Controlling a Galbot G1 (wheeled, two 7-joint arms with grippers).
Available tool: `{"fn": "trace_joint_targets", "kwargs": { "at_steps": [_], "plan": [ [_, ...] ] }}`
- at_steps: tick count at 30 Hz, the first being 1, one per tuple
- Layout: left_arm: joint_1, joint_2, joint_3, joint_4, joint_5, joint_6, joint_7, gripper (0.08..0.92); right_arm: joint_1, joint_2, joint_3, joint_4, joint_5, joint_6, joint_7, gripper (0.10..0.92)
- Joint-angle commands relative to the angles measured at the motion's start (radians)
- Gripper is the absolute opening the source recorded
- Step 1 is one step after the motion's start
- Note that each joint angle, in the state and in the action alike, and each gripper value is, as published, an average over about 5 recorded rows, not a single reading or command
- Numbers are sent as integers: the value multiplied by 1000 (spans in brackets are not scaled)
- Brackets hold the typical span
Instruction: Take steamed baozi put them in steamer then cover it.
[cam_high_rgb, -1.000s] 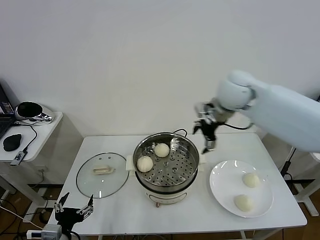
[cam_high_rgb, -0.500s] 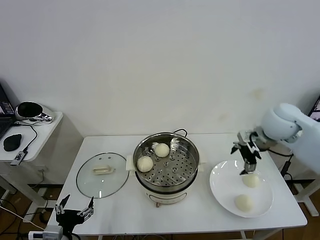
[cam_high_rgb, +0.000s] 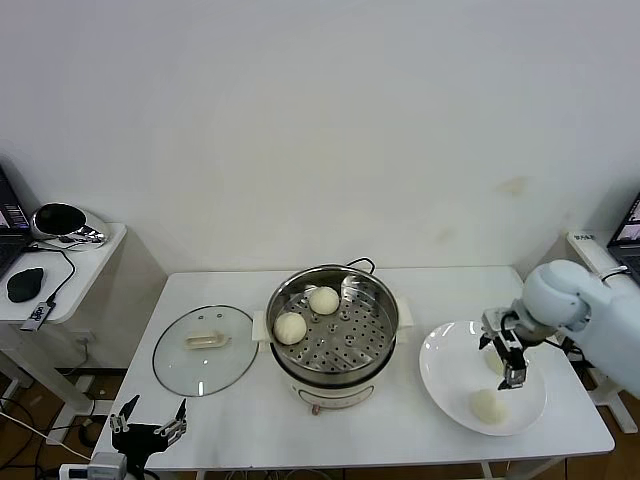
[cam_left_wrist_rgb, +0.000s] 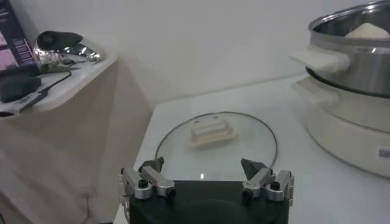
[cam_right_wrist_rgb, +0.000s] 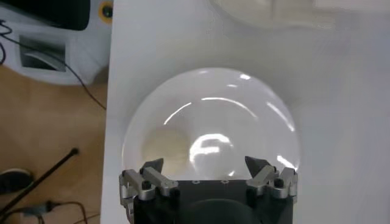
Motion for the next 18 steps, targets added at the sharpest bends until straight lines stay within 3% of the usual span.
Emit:
{"fn": "trace_joint_targets", "kwargs": {
  "at_steps": [1, 18],
  "plan": [
    [-1, 0, 7, 20, 6, 0, 0, 823, -95, 11, 31, -37, -48, 14, -1, 823],
    [2, -2, 10, 29, 15, 0, 0, 823, -190, 68, 70, -97, -94, 38, 26, 823]
  ]
}}
